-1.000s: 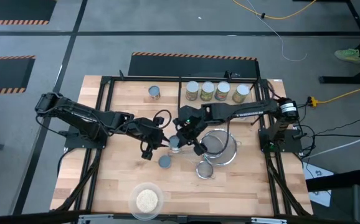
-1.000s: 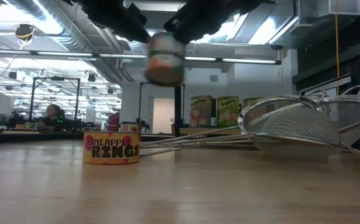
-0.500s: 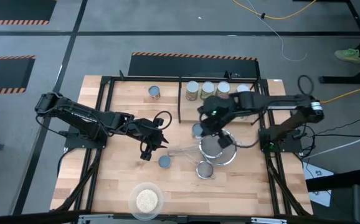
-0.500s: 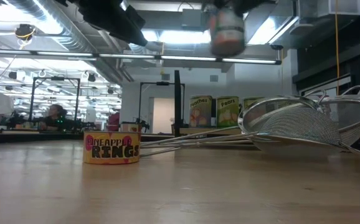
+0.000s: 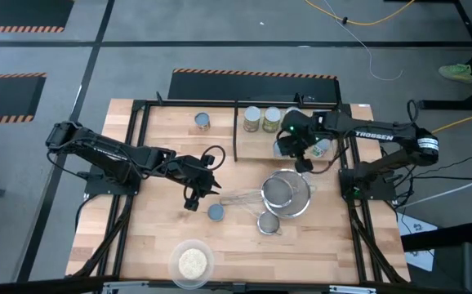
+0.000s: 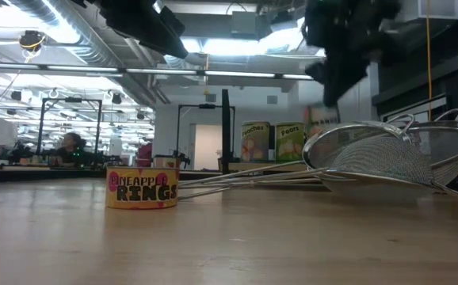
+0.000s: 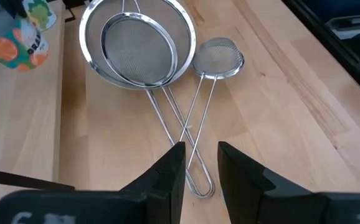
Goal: Pick and place cans onto a shelf
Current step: Put the canned orange on the shelf
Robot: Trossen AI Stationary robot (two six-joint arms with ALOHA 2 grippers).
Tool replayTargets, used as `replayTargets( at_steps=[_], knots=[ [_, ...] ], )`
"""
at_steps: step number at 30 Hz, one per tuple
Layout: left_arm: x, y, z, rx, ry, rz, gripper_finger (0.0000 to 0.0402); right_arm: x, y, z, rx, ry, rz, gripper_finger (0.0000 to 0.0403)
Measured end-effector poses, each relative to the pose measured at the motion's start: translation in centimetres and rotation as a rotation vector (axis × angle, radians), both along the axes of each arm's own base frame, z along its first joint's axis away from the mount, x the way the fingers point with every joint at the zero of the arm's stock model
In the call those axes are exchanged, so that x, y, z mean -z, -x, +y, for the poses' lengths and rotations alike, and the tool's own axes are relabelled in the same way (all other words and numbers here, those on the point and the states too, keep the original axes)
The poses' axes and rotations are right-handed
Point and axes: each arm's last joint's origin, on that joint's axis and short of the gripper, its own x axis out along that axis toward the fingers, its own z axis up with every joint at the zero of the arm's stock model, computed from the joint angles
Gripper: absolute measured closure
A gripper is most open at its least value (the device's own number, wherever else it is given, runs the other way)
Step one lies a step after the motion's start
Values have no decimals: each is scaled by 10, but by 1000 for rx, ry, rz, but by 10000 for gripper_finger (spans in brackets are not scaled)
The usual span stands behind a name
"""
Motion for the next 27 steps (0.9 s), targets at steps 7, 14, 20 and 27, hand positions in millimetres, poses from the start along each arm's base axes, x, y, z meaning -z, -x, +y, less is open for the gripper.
replayTargets(
  at_steps=[7, 14, 20, 27],
  knots=[
    [0, 0, 0, 0, 0, 2, 316, 26, 16, -26, 62, 4, 56, 397],
    [0, 0, 0, 0, 0, 2, 316, 32, 24, -39, 117, -3, 70, 389],
    [0, 0, 0, 0, 0, 3, 316, 32, 27, -44, 143, -6, 74, 389],
    [0, 0, 0, 0, 1, 3, 316, 32, 29, -48, 163, -9, 75, 382]
  ],
)
